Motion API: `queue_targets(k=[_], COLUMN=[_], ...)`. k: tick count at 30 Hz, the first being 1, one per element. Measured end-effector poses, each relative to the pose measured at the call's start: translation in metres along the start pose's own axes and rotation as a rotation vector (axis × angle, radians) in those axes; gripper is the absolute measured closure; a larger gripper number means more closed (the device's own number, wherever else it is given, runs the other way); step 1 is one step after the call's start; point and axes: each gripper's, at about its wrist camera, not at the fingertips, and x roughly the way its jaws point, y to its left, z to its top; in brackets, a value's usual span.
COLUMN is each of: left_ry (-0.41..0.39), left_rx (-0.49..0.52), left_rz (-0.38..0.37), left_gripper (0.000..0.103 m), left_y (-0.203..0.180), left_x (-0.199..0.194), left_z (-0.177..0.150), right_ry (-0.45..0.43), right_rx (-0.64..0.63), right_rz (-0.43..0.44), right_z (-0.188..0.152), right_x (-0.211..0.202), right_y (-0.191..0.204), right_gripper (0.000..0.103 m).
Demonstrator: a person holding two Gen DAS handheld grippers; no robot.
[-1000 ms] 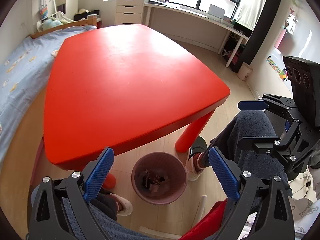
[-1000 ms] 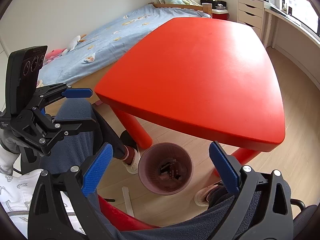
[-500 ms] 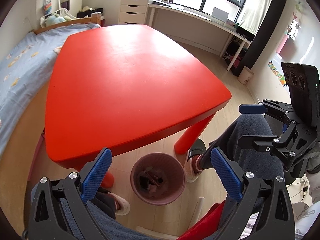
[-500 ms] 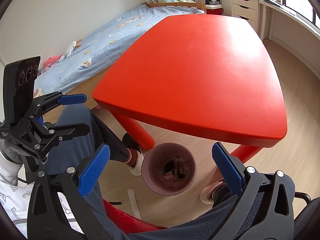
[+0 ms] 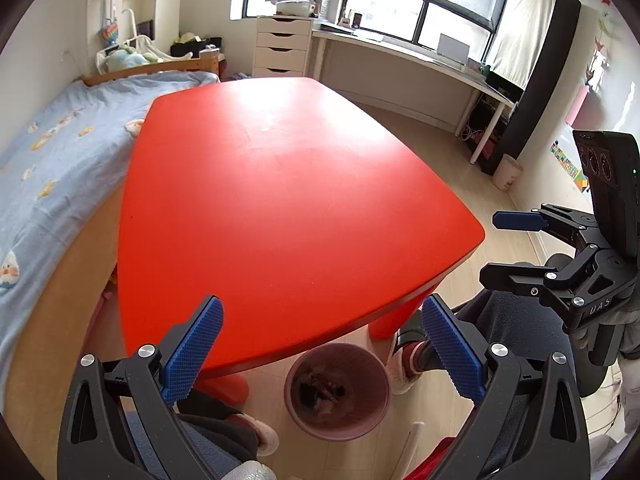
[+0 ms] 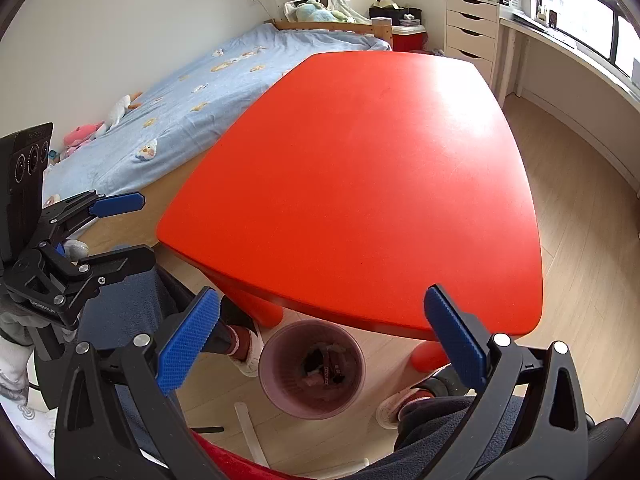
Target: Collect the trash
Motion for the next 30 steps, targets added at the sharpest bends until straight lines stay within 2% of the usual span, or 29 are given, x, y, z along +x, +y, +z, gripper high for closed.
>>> queue_targets(k=[13,30], left_ry=[-0.066,-0.060], left_rx=[-0.031,-0.027], left_rz=[-0.009,0.014], left_gripper=[0.007,0.006], left_y=[0.030,0.029], left_x=[0.013,0.017], left_z=[0.049,0.054], right_ry=[-0.059,-0.053], right_rx=[-0.014,0.001], right_rz=[-0.033,-0.025], right_z=[0.059,0.069], right_x=[0.017,0.028], right_y=[-0.013,-0.018], right_gripper=[0.003,0.003])
